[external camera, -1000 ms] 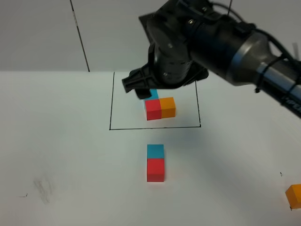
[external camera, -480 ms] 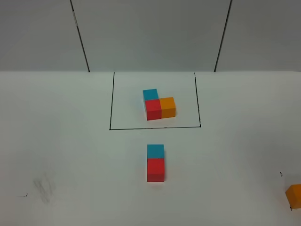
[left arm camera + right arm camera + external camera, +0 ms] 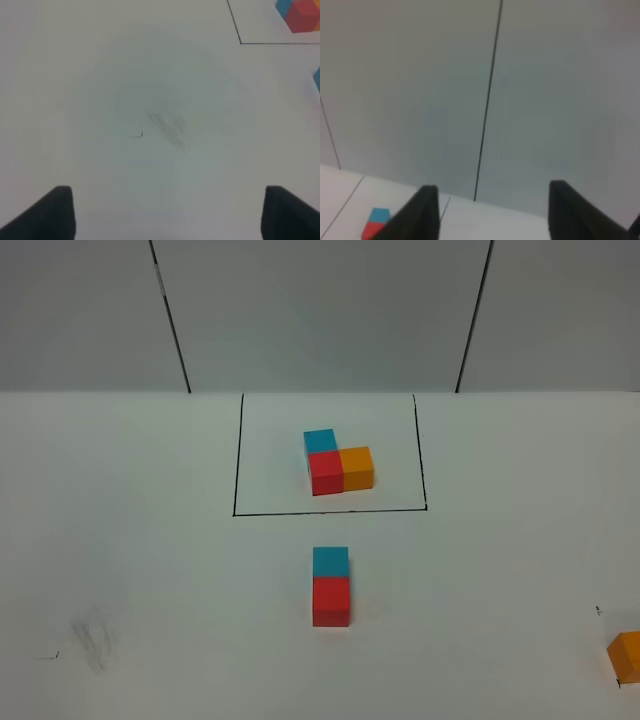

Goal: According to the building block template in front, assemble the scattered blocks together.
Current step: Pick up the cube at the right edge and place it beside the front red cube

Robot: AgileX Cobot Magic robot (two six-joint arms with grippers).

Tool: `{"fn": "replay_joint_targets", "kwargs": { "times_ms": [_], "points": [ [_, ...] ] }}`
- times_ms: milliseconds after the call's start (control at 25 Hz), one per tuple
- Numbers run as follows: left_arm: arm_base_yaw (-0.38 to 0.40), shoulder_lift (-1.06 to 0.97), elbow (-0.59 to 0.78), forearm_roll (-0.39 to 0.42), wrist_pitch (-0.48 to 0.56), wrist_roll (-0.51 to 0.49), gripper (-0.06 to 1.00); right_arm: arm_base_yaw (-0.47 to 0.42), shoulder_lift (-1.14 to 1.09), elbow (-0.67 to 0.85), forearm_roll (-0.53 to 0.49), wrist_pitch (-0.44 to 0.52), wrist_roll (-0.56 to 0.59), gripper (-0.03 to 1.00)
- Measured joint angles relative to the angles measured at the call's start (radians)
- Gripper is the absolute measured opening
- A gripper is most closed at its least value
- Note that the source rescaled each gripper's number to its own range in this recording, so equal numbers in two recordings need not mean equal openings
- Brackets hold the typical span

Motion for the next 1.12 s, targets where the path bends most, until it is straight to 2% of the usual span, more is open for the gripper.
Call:
{"fn": "replay_joint_targets", "kwargs": {
  "times_ms": [200,320,560,840,1120],
  "points": [
    [0.000,0.000,0.000,0.000,0.000,0.000,0.79,0.000,-0.180,0.152,-0.021,0.000,0.078,0.72],
    [0.000,0.000,0.000,0.000,0.000,0.000,0.79,0.000,-0.283,0.257,-0.024,0.001,0.111,0.86],
    [0.000,0.000,0.000,0.000,0.000,0.000,0.79,0.000,-0.401,0.453,-0.027,0.005,0.170,0.91],
    [0.000,0.000,0.000,0.000,0.000,0.000,0.79,0.000,-0.409,0.691,-0.125,0.005,0.183,0.86],
    [0.000,0.000,0.000,0.000,0.000,0.000,0.79,0.000,-0.409,0.870,-0.158,0.005,0.187,0.86]
  ]
}}
